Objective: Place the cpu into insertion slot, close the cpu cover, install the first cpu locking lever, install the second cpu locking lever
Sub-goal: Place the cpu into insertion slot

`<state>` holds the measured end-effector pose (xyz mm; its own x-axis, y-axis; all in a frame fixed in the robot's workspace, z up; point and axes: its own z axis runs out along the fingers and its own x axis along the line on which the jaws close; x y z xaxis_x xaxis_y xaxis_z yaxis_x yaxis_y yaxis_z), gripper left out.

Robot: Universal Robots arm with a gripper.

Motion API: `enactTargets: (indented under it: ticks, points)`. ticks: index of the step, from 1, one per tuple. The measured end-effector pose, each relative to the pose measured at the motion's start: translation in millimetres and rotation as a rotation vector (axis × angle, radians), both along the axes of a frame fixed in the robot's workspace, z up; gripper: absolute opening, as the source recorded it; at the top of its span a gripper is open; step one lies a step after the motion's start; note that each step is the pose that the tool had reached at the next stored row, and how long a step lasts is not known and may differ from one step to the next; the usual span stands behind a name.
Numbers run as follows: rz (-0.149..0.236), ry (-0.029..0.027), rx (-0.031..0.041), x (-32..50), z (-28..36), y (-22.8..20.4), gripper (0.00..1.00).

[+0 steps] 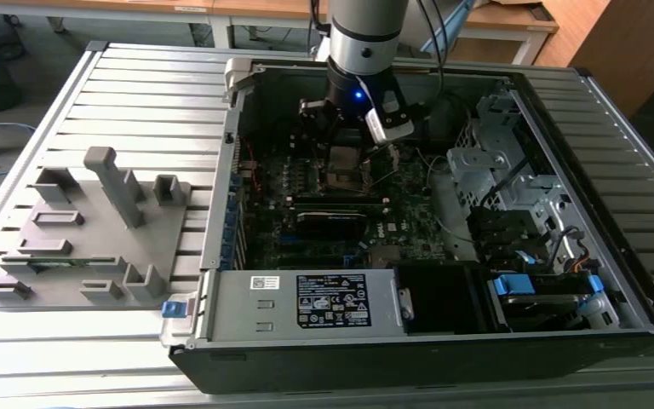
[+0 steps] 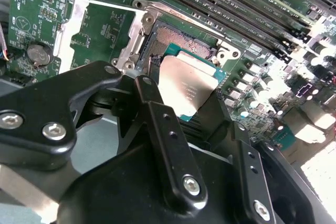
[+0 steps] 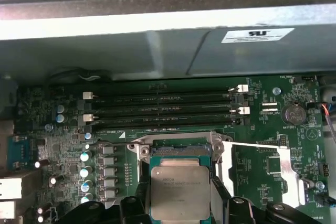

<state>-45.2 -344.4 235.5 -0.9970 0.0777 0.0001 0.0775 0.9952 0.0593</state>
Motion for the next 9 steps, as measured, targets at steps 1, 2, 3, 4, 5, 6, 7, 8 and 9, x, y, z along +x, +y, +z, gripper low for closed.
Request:
enactTargets:
  ticks: [1,2,3,4,5,6,7,8,9]
  points:
    - [-0.006,0.0000,0.0001,0.0,0.0,0.0,0.54]
    - [-0.010,0.0000,0.0001,0.0,-0.1,0.0,0.54]
    - [-0.011,-0.0001,0.0001,0.0,-0.1,0.0,0.54]
    - [-0.011,0.0000,0.0000,0.0,0.0,0.0,0.54]
    - [-0.011,0.0000,0.0000,0.0,0.0,0.0,0.54]
    - [-0.011,0.0000,0.0000,0.0,0.0,0.0,0.54]
    - [-0.011,0.0000,0.0001,0.0,0.0,0.0,0.54]
    - [-0.011,-0.0001,0.0001,0.0,-0.1,0.0,0.54]
    - [-0.012,-0.0001,0.0001,0.0,-0.1,0.0,0.54]
